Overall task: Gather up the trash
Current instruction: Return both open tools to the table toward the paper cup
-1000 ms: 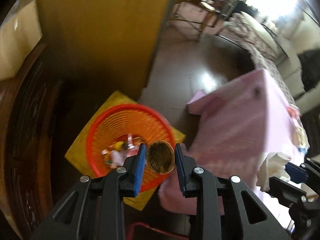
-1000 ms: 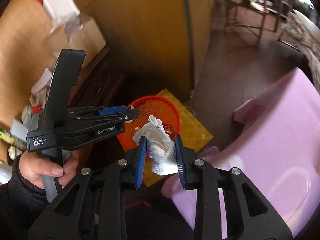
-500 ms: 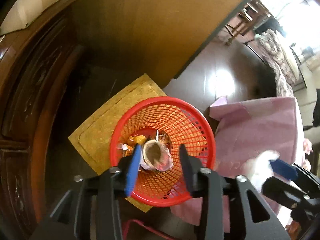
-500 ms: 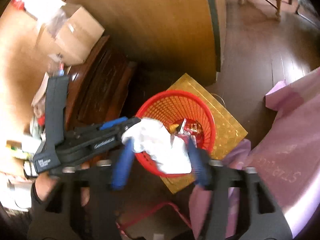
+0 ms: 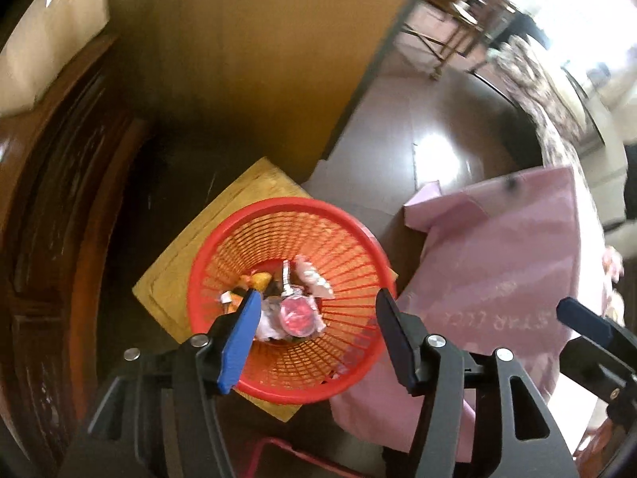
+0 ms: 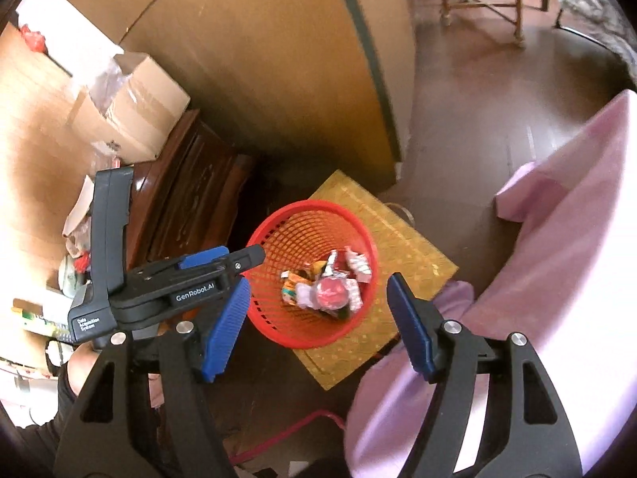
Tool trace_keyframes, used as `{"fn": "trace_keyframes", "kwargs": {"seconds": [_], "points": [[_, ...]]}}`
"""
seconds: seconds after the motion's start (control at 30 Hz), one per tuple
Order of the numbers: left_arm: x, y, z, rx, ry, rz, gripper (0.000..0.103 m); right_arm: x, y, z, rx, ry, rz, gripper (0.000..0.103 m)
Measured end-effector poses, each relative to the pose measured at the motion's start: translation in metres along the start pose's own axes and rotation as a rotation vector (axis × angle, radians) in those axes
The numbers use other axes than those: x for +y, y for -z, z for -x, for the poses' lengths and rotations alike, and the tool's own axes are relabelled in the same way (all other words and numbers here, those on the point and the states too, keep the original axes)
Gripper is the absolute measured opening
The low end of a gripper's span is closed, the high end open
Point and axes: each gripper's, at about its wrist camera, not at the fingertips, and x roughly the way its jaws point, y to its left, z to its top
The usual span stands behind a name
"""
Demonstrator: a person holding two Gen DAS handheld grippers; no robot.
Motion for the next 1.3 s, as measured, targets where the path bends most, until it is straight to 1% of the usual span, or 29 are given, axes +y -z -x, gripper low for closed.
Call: {"fn": "trace_keyframes", "kwargs": {"seconds": [0.07, 0.17, 0.23, 0.3, 0.37, 0.63, 0.73, 0.83, 0.93, 1.0, 1.13, 1.3], "points": [[-0.016, 0.001, 0.005, -0.01, 0.0, -0.034, 0.061, -0.008, 0.007, 0.015, -0.021, 0.015, -0.009, 0.072], [-0.045, 0.004, 0.015, -0.016, 0.019, -0.084, 0.065, -0.025, 0.021, 0.043, -0.067, 0.064, -0.017, 0.075], [-0.064, 0.006, 0.022, -0.029, 0.022, -0.126, 0.067, -0.042, 0.034, 0.065, -0.105, 0.086, -0.036, 0.076], [-0.088, 0.01, 0.031, -0.046, 0.02, -0.177, 0.073, -0.057, 0.045, 0.081, -0.132, 0.102, -0.061, 0.076], [-0.106, 0.014, 0.035, -0.052, 0.019, -0.212, 0.075, -0.077, 0.061, 0.101, -0.164, 0.133, -0.089, 0.076], [-0.185, 0.033, 0.036, -0.041, 0.046, -0.326, 0.077, -0.157, 0.118, 0.17, -0.29, 0.246, -0.221, 0.08], [-0.222, 0.043, 0.034, -0.038, 0.065, -0.386, 0.077, -0.185, 0.135, 0.188, -0.328, 0.269, -0.271, 0.081], [-0.251, 0.052, 0.032, -0.046, 0.084, -0.426, 0.081, -0.211, 0.149, 0.201, -0.369, 0.278, -0.321, 0.081], [-0.281, 0.063, 0.025, -0.034, 0.116, -0.459, 0.082, -0.229, 0.157, 0.206, -0.391, 0.264, -0.374, 0.081], [-0.302, 0.07, 0.019, -0.022, 0.132, -0.486, 0.082, -0.243, 0.162, 0.212, -0.397, 0.282, -0.399, 0.081], [-0.339, 0.074, 0.012, -0.011, 0.154, -0.521, 0.082, -0.26, 0.169, 0.224, -0.425, 0.309, -0.43, 0.081], [-0.372, 0.076, 0.008, -0.011, 0.187, -0.535, 0.083, -0.278, 0.178, 0.239, -0.463, 0.328, -0.479, 0.081]]}}
